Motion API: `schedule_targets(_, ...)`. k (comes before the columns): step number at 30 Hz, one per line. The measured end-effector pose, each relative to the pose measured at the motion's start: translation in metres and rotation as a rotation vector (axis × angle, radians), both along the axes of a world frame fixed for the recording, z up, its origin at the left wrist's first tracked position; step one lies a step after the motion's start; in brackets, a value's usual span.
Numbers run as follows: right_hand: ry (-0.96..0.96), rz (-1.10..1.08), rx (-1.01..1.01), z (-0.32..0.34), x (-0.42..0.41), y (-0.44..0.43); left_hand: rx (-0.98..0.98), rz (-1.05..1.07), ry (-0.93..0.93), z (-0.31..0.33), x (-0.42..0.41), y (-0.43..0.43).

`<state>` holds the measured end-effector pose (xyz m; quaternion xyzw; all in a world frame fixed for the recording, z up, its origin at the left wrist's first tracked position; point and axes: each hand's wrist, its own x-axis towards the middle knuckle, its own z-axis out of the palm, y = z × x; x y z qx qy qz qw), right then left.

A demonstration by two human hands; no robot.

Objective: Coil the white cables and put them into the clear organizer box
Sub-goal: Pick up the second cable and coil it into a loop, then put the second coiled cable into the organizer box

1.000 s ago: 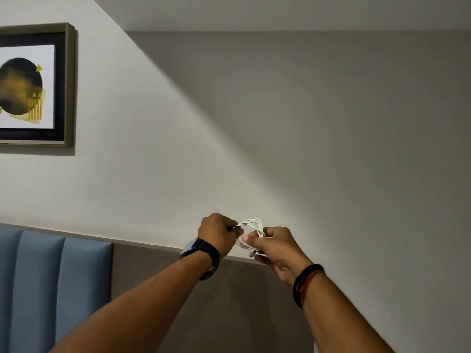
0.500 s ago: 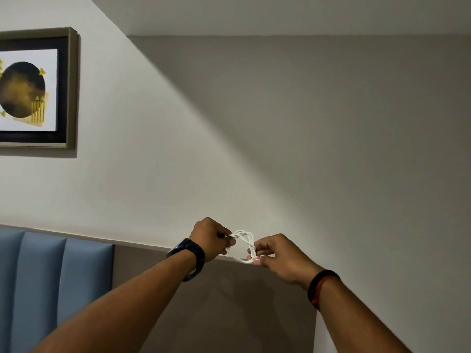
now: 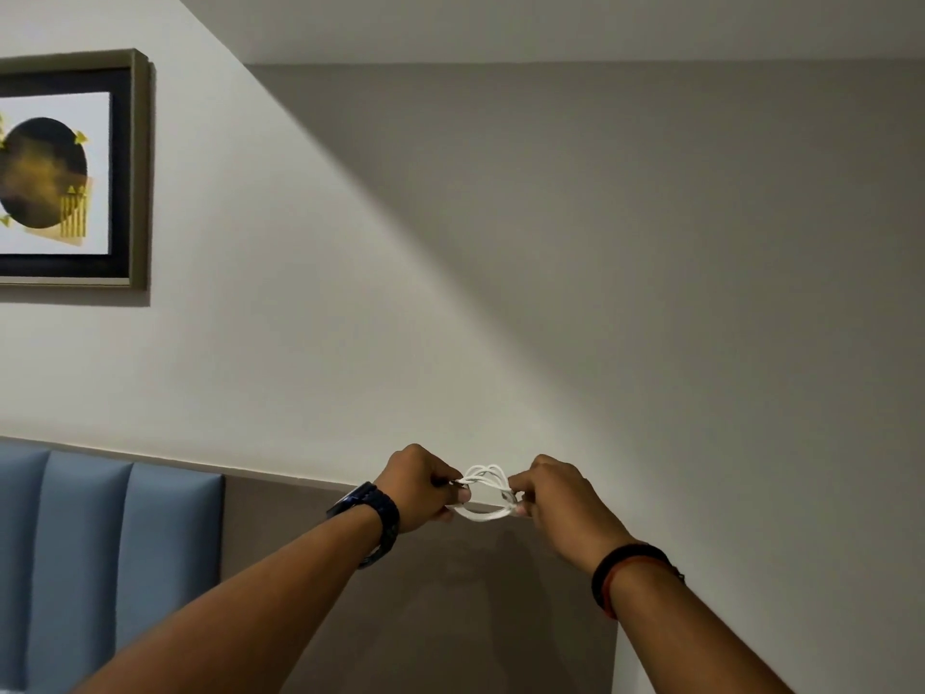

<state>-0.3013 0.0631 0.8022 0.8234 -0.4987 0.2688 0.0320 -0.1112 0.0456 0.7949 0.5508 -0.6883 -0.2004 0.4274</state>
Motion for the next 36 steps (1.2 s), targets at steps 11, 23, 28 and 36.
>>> schedule_targets(11, -0.562, -0.166, 0.209, -0.012, -0.004, -0.001, 0.058, -0.198, 0.327, -0.019, -0.010, 0.001)
schedule_targets(23, -0.714, -0.142, 0.382, -0.053, -0.010, 0.001, -0.020, -0.005, 0.224, -0.058, -0.038, -0.003)
schedule_targets(28, -0.616, -0.151, 0.469, -0.100, -0.005, -0.007, 0.098, 0.164, 0.184, -0.108, -0.054, -0.008)
schedule_targets(36, -0.467, -0.183, 0.692, -0.210, 0.001, -0.033, 0.287, 0.220, 0.105, -0.223, -0.055, -0.016)
